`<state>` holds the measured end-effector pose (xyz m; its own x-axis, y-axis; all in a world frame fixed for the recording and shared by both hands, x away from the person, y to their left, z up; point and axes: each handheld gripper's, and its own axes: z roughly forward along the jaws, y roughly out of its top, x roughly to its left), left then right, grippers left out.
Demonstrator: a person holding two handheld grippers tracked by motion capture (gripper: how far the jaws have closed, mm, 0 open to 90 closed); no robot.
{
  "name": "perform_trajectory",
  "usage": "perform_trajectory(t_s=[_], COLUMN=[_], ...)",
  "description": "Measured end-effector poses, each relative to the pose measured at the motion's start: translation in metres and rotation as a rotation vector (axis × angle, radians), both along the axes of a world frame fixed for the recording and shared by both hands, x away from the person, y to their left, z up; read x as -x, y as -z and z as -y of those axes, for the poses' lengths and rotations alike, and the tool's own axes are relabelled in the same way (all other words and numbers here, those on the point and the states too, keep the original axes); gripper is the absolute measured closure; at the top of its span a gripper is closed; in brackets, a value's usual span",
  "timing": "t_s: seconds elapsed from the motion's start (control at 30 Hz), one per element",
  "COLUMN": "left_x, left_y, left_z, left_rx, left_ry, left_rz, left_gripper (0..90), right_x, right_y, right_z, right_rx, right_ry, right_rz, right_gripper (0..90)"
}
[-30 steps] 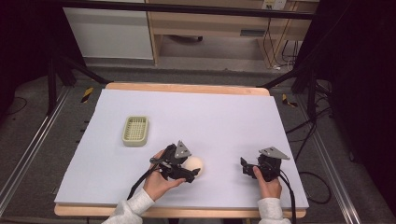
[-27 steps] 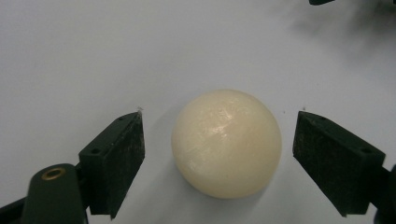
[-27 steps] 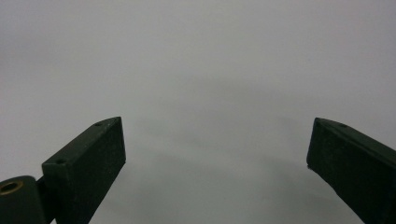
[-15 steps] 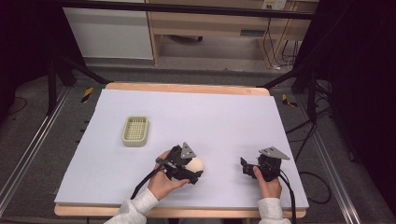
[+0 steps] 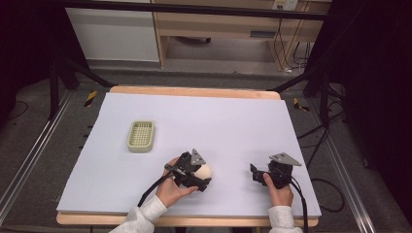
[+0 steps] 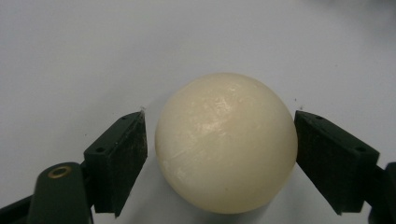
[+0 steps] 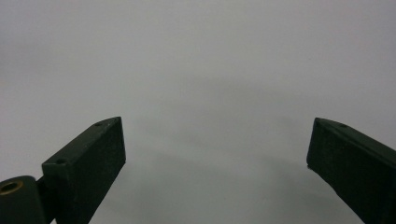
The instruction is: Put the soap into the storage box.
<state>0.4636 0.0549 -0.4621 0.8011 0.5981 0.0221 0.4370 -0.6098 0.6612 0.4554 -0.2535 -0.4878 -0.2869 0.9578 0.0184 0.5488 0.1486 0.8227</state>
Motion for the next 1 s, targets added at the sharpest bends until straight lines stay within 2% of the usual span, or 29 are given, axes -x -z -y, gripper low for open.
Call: perform_trajectory(t_s=[0.3,1.0], left_x=[-0.001,-0.0021], left_y=[0.0029,0.0042], left_z=[0.0018,0.0025], left_rx=[-0.005,-0.015], left_ry=[0.011,0.021], left_rz=[-0.009,-0.009], left_gripper=[22.9,23.5], right_x=[-0.0001,-0.0003], right_y=[0.0001,0.0002], right_z=[0.0,0.0005], right_rx=[0.001,0.002], right_ry=[0.001,-0.001], right_rz=[0.001,0.001], right_gripper=[4.9,4.9])
